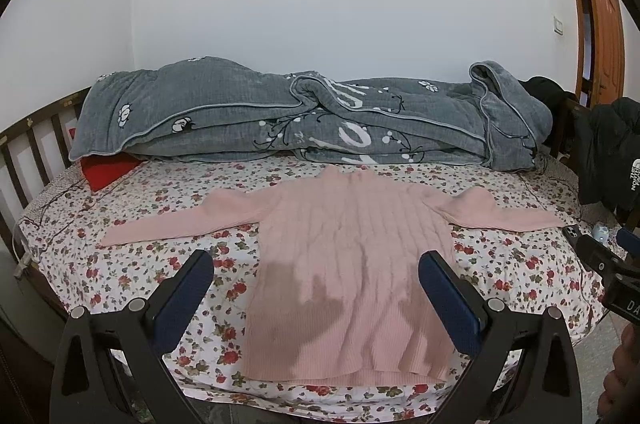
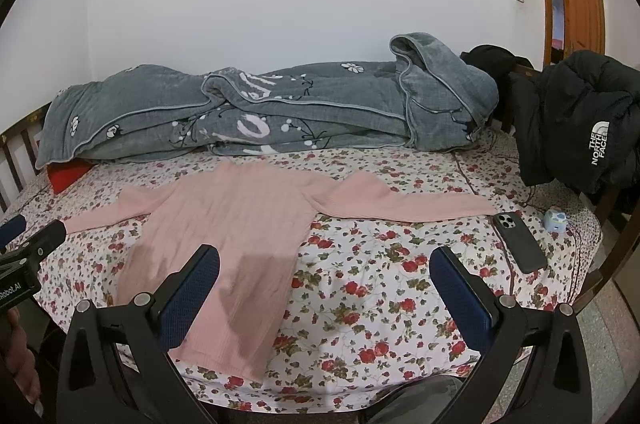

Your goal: Fold small clothes

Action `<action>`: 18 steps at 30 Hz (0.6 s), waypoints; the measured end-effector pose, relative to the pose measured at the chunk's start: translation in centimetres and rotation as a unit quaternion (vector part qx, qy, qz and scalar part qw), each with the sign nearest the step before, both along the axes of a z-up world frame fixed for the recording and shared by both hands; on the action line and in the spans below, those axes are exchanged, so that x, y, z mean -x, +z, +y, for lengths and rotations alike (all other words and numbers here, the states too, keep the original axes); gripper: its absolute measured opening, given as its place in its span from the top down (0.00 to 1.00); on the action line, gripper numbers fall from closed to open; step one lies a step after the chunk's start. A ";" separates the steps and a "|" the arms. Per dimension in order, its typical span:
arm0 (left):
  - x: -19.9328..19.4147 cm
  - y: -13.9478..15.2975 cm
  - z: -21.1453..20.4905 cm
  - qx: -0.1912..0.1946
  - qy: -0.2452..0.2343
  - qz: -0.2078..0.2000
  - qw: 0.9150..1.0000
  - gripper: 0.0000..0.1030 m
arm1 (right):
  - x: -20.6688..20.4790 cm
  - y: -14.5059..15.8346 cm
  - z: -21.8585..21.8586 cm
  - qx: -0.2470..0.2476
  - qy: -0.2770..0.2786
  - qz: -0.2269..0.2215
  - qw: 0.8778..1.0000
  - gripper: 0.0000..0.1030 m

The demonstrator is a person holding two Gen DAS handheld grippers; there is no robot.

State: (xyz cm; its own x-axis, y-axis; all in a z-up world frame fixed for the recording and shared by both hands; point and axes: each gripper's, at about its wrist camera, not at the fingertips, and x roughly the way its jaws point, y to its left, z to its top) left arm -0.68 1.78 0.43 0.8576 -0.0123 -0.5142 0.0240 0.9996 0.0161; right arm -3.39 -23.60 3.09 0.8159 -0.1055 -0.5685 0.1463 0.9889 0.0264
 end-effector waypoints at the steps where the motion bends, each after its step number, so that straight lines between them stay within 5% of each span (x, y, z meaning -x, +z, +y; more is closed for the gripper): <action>1: 0.0 0.0 0.0 0.000 -0.001 0.000 1.000 0.00 | -0.1 0.0 0.0 0.000 0.000 0.001 1.000 0.00; 18: 0.1 -0.2 -0.3 0.000 -0.003 0.003 1.000 0.00 | 0.0 0.2 0.4 -0.005 0.004 -0.002 1.000 0.00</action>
